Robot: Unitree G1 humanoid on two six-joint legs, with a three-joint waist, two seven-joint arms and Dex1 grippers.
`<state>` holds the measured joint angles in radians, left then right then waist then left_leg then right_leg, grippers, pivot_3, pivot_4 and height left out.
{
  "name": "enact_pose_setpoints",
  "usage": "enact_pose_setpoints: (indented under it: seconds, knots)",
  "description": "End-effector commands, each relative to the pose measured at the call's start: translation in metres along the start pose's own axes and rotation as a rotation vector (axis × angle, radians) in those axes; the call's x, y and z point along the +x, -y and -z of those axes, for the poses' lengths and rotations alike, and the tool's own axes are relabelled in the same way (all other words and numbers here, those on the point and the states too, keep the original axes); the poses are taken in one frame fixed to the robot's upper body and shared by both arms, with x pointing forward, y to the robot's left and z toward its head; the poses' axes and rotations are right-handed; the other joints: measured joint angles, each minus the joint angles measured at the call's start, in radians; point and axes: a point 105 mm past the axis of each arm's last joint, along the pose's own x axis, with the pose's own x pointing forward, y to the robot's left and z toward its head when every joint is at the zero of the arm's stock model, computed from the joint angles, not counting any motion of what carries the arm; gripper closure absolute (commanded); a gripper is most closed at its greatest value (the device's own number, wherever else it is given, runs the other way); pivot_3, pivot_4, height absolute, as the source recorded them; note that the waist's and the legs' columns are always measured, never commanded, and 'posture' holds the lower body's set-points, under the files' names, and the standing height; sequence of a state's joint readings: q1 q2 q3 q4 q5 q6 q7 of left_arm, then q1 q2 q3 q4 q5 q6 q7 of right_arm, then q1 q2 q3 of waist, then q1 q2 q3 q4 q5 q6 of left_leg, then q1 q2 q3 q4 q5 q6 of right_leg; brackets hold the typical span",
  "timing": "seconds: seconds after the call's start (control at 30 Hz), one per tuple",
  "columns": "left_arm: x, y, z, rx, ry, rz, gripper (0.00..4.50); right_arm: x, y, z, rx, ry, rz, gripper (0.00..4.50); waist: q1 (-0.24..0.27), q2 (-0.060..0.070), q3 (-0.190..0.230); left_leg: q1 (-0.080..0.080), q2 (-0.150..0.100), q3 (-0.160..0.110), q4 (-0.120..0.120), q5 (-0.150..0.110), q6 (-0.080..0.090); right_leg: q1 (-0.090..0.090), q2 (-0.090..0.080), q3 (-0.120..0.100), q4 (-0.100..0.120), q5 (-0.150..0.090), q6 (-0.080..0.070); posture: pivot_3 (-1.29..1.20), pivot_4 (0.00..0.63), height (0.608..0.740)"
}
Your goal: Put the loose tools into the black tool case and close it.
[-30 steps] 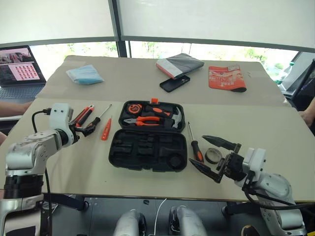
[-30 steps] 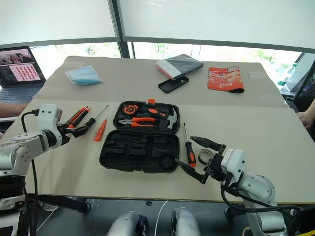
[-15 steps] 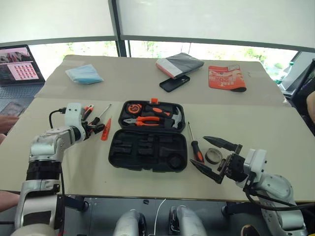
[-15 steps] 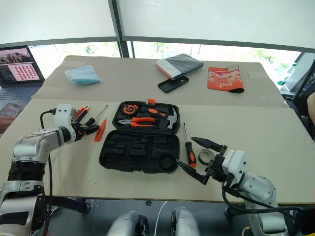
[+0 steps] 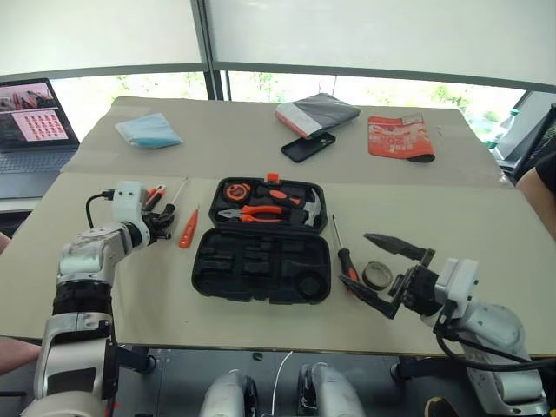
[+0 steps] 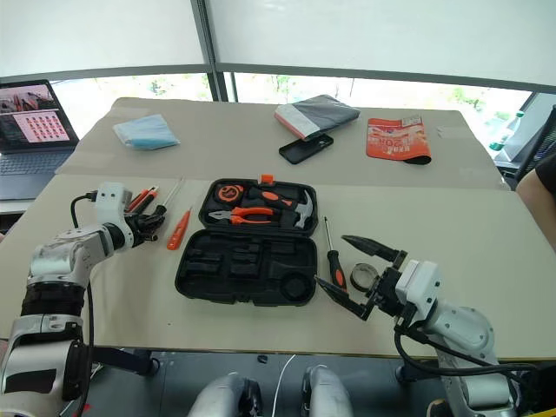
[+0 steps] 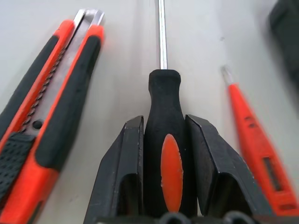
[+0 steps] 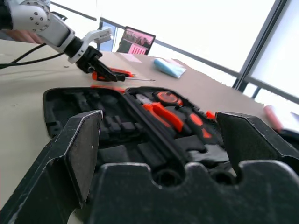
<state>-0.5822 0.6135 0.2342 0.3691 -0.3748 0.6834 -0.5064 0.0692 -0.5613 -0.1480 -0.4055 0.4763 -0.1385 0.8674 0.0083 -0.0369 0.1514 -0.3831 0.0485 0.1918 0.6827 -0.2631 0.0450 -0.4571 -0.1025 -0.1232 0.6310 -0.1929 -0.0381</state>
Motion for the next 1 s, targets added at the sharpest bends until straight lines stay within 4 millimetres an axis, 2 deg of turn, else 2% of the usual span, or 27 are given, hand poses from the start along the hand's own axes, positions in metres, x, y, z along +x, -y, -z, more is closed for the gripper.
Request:
enact_pose_setpoints:
  seconds: [0.03,0.1,0.17,0.23,0.33,0.4,0.5,0.6,0.83,1.0]
  knots:
    - [-0.027,0.026,-0.057,0.107,0.250,0.170,3.62,0.004,0.007,-0.025,-0.029,0.068,-0.045,0.00,0.000,0.000,0.000,0.000,0.000,0.000,0.000,0.000,0.000,0.000,0.000,0.000,0.000,0.000,0.000,0.00,0.150,0.740]
    - [-0.036,0.049,-0.066,0.257,0.305,0.293,3.62,0.003,0.009,-0.026,-0.019,0.047,-0.092,0.00,0.001,0.000,0.000,0.000,0.000,0.000,0.000,0.000,0.000,0.000,-0.001,0.000,0.000,0.000,0.000,0.00,0.150,0.740]
    - [-0.045,0.080,-0.065,0.405,0.306,0.480,3.62,-0.001,0.010,-0.023,0.018,0.001,-0.146,0.00,0.003,0.000,0.000,0.000,-0.001,0.000,0.000,0.000,0.000,0.000,-0.002,0.000,0.000,0.000,-0.001,0.00,0.150,0.740]
    - [-0.049,0.110,-0.056,0.572,0.273,0.660,3.62,-0.004,0.010,-0.017,0.057,-0.060,-0.209,0.00,0.007,0.000,0.000,-0.001,-0.002,0.000,0.000,-0.001,0.000,0.000,-0.003,-0.001,-0.001,0.000,-0.001,0.00,0.150,0.740]
    - [-0.045,0.130,-0.032,0.806,0.163,0.817,3.62,-0.005,0.014,-0.013,0.083,-0.108,-0.254,0.00,0.011,0.000,0.000,-0.001,-0.003,0.000,0.000,-0.002,0.001,0.001,-0.004,-0.002,-0.001,0.000,-0.001,0.00,0.150,0.740]
    - [-0.043,0.133,-0.011,0.943,0.062,0.892,3.62,-0.004,0.017,-0.012,0.075,-0.119,-0.267,0.00,0.011,0.000,0.000,-0.001,-0.004,0.000,0.001,-0.003,0.002,0.001,-0.005,-0.001,-0.001,0.000,0.000,0.00,0.150,0.740]
    - [-0.026,0.136,0.005,1.057,0.018,0.900,3.62,-0.004,0.017,-0.009,0.074,-0.133,-0.278,0.00,0.006,0.000,0.000,-0.001,-0.004,0.000,0.001,-0.002,0.008,0.001,-0.004,-0.001,-0.001,0.001,0.000,0.00,0.150,0.740]
    - [-0.015,0.136,0.008,1.131,0.011,0.892,3.62,-0.004,0.013,-0.007,0.084,-0.138,-0.283,0.00,0.006,0.000,0.000,-0.003,-0.003,-0.001,0.001,-0.001,0.010,0.000,-0.003,-0.002,-0.002,0.000,0.000,0.00,0.150,0.740]
    - [-0.001,0.140,0.011,1.183,0.020,0.888,3.62,-0.002,0.009,-0.005,0.085,-0.138,-0.275,0.00,0.003,0.000,0.000,-0.009,-0.002,-0.001,0.013,-0.005,0.017,-0.001,-0.002,-0.003,-0.001,0.001,0.002,0.00,0.150,0.740]
    - [0.002,0.142,0.018,1.227,0.022,0.898,3.62,0.000,0.010,-0.007,0.099,-0.119,-0.232,0.00,0.004,0.000,0.000,-0.011,-0.003,-0.001,0.018,-0.009,0.023,-0.001,-0.004,-0.003,-0.001,0.003,0.006,0.00,0.150,0.740]
